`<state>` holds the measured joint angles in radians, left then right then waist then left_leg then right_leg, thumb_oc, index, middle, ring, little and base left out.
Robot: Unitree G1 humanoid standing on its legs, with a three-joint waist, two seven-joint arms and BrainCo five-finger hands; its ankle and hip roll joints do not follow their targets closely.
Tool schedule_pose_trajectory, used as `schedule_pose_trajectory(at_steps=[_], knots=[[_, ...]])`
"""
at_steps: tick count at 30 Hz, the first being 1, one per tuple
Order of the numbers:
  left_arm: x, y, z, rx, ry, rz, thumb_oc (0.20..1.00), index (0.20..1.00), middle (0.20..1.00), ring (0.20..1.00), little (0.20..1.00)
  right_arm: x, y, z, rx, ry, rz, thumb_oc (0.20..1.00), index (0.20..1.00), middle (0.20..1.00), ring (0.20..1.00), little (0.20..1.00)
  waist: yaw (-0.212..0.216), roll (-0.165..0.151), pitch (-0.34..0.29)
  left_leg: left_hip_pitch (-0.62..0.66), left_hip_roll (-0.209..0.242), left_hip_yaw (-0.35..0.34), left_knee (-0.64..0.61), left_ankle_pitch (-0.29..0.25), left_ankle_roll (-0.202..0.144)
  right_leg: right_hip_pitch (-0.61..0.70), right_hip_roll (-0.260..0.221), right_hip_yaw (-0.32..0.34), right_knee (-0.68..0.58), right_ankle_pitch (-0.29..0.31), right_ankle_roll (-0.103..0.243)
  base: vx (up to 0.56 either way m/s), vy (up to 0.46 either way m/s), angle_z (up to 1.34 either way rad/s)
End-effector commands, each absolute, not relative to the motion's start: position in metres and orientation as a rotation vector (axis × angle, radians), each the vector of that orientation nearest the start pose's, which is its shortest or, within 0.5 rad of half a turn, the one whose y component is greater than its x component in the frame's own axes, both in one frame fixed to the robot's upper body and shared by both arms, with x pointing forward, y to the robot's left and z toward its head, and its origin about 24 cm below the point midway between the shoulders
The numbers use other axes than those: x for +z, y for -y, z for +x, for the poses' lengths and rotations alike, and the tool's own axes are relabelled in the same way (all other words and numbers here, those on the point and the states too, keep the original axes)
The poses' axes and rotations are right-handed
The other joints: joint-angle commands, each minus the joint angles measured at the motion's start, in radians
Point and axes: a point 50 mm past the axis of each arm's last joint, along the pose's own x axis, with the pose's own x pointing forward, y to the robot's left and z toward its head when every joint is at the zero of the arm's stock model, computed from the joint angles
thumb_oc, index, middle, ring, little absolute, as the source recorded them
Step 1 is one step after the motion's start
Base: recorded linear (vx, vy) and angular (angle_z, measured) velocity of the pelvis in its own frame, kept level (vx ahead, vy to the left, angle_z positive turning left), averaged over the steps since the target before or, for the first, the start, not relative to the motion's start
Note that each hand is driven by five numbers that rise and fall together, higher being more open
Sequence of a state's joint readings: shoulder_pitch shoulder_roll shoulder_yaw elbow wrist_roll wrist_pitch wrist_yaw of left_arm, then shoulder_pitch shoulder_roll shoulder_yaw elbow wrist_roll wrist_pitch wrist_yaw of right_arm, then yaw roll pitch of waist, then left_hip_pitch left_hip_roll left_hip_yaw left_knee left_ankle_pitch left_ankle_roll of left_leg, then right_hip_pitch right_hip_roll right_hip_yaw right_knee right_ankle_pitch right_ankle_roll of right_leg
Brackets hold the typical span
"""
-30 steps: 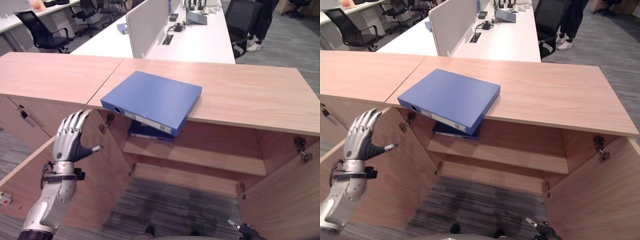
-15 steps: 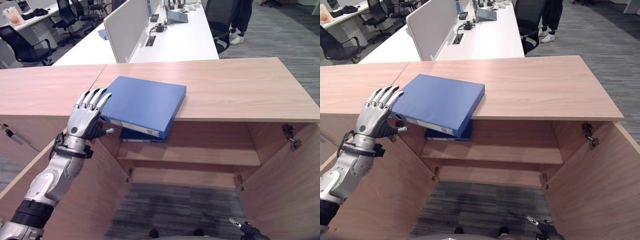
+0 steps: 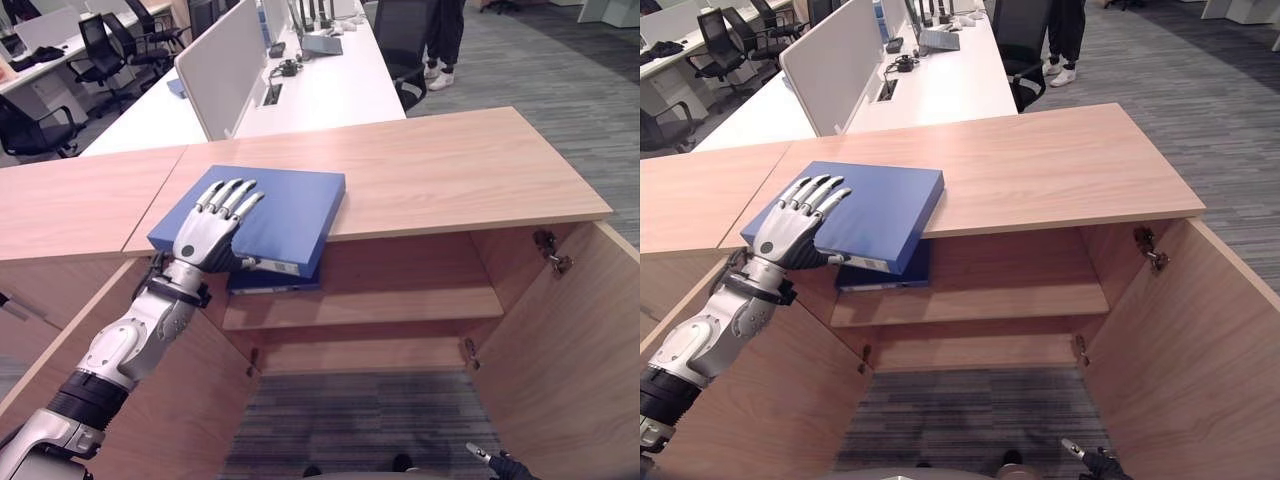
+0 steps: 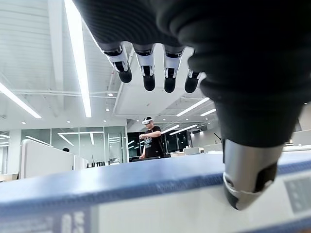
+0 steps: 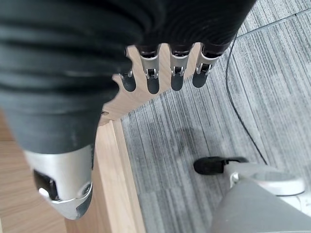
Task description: Put the empty folder in the office cabinet
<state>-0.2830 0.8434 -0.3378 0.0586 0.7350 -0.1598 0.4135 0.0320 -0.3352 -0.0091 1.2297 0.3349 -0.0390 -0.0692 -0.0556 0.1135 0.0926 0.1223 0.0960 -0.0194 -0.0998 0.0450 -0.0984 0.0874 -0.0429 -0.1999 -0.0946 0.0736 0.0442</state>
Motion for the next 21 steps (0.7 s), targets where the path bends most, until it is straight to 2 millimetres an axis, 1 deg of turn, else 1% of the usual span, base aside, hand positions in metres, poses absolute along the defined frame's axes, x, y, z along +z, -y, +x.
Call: schedule_pose_trajectory(at_steps=[1, 5, 6, 15, 17, 21], knots=[[0.170, -0.211, 0.304, 0.062, 0.733, 1.555, 1.000, 1.000, 1.000, 1.000, 1.000, -0.144, 0.289, 0.096, -0.522, -1.108, -0.010, 1.000, 1.000, 1.000, 1.000, 1.000, 0.001, -0.045, 0.022, 0.050, 0.042, 0.028, 0.013, -0.109, -0.054, 0.056, -0.099, 0.021, 0.012, -0.103, 0.133, -0.02, -0.004, -0.19], [0.161, -0.210, 0.304, 0.038, 0.703, 1.550, 1.000, 1.000, 1.000, 1.000, 1.000, -0.144, 0.287, 0.099, -0.519, -1.100, -0.004, 1.000, 1.000, 1.000, 1.000, 1.000, -0.001, -0.048, 0.023, 0.055, 0.046, 0.044, 0.013, -0.109, -0.053, 0.056, -0.096, 0.022, 0.012, -0.102, 0.134, 0.00, 0.003, -0.21], [0.156, -0.210, 0.304, 0.025, 0.682, 1.547, 1.000, 1.000, 1.000, 1.000, 1.000, -0.144, 0.286, 0.098, -0.518, -1.102, -0.004, 1.000, 1.000, 1.000, 1.000, 1.000, -0.004, -0.049, 0.023, 0.057, 0.047, 0.049, 0.013, -0.109, -0.054, 0.058, -0.095, 0.022, 0.012, -0.103, 0.134, 0.00, 0.010, -0.11], [0.139, -0.207, 0.305, -0.017, 0.630, 1.539, 1.000, 1.000, 1.000, 1.000, 1.000, -0.144, 0.288, 0.095, -0.531, -1.111, -0.004, 1.000, 1.000, 1.000, 1.000, 1.000, -0.008, -0.053, 0.024, 0.061, 0.047, 0.050, 0.013, -0.109, -0.054, 0.064, -0.093, 0.020, 0.011, -0.107, 0.134, 0.00, 0.001, -0.01], [0.134, -0.206, 0.307, -0.036, 0.612, 1.561, 1.000, 1.000, 1.000, 1.000, 1.000, -0.144, 0.290, 0.094, -0.540, -1.110, -0.004, 1.000, 1.000, 1.000, 1.000, 1.000, -0.011, -0.054, 0.024, 0.060, 0.046, 0.046, 0.013, -0.108, -0.054, 0.064, -0.094, 0.021, 0.011, -0.108, 0.133, 0.00, 0.000, 0.00], [0.130, -0.205, 0.311, -0.051, 0.599, 1.597, 1.000, 1.000, 1.000, 1.000, 1.000, -0.143, 0.292, 0.095, -0.541, -1.110, -0.014, 1.000, 1.000, 1.000, 1.000, 1.000, -0.013, -0.056, 0.022, 0.060, 0.047, 0.045, 0.013, -0.109, -0.054, 0.065, -0.094, 0.024, 0.011, -0.108, 0.132, 0.00, 0.000, 0.00]])
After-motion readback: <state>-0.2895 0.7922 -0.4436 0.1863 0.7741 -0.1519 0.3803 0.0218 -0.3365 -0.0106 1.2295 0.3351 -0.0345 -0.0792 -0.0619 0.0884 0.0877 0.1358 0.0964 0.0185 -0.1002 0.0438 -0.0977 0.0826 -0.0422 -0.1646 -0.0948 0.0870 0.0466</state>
